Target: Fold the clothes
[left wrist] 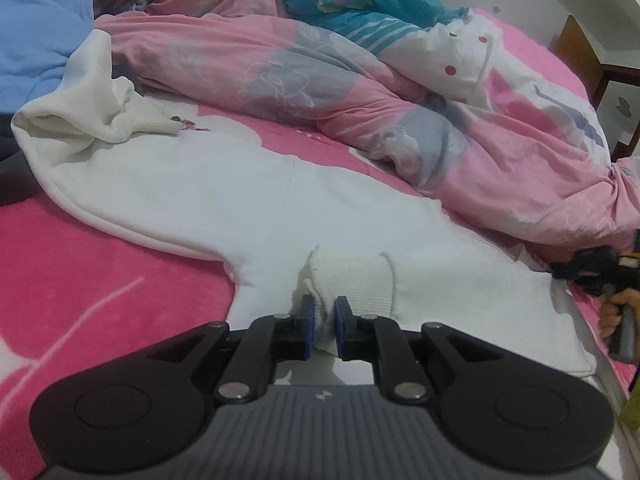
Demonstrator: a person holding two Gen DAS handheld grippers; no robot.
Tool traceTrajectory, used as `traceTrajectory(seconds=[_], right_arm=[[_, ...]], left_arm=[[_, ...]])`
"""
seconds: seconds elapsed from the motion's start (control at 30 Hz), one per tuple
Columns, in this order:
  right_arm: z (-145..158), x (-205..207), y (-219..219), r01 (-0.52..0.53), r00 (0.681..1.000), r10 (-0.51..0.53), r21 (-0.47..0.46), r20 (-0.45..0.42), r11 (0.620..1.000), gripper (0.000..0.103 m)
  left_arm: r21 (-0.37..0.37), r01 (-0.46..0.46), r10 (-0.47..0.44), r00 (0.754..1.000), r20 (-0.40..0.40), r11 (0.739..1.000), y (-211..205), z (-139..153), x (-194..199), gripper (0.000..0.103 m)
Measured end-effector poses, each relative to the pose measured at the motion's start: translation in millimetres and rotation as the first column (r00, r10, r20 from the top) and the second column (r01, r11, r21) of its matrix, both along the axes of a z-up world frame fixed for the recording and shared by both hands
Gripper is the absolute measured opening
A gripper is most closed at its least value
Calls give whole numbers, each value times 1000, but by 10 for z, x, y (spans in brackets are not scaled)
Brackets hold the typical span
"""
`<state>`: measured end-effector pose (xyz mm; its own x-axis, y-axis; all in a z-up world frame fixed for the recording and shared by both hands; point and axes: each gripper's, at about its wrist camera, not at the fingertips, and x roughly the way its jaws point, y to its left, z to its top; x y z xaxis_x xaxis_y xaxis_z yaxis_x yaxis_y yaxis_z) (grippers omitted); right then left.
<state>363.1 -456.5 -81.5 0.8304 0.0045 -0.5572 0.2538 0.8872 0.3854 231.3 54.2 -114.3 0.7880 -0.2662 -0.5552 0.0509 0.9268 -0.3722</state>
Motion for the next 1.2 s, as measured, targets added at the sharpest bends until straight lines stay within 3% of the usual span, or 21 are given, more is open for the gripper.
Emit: traceTrajectory(seconds=[0.1,0.17,0.3,0.37,0.47,0.7,0.77,0.83,0.97,1.1,1.2], right_arm=[[255,-316,-195,25,997,-27,32,71,999,12],[313,-490,-314,49,998,-50,19,27,999,12],[101,-655,-559,67,995,-60,90,-76,994,20],[-101,-666,-662,63,993,-45,161,-112,985,21],[-254,-653,-611,37,991,-12,197,-130,980,21],[-149,-335,-367,-10,997,14,41,-79,999,19],[-204,-133,-300,-18,994,20,14,-110,1000,19],[-275,5,-266,42,978,-54,-63,-202,997,16],[-39,-224,-233,133,976,-134,-16,-173,991,19],[335,-518,373,-34,986,27,-41,-164,999,19],[616,-736,837,-163,975,151,-60,-161,985,19]], left_arm=[[2,-1,1,1000,0,1000,-4,-2,1,11],[3,-2,2,1000,-1,1000,-6,-3,2,11],[6,-3,3,1000,-1,1000,-12,-5,4,12],[7,-4,4,1000,-2,1000,-14,-7,5,12],[8,-5,5,1000,-2,1000,-17,-8,6,12],[7,-5,5,1000,-3,1000,-17,-13,7,12],[7,-5,5,1000,-4,1000,-17,-14,8,12],[4,2,-2,1000,-6,1000,-12,-13,17,15],[-15,9,-9,1000,-5,1000,12,-9,20,16],[-17,12,-12,1000,3,1000,12,28,-25,22],[-24,14,-14,1000,17,1000,23,75,-71,27]])
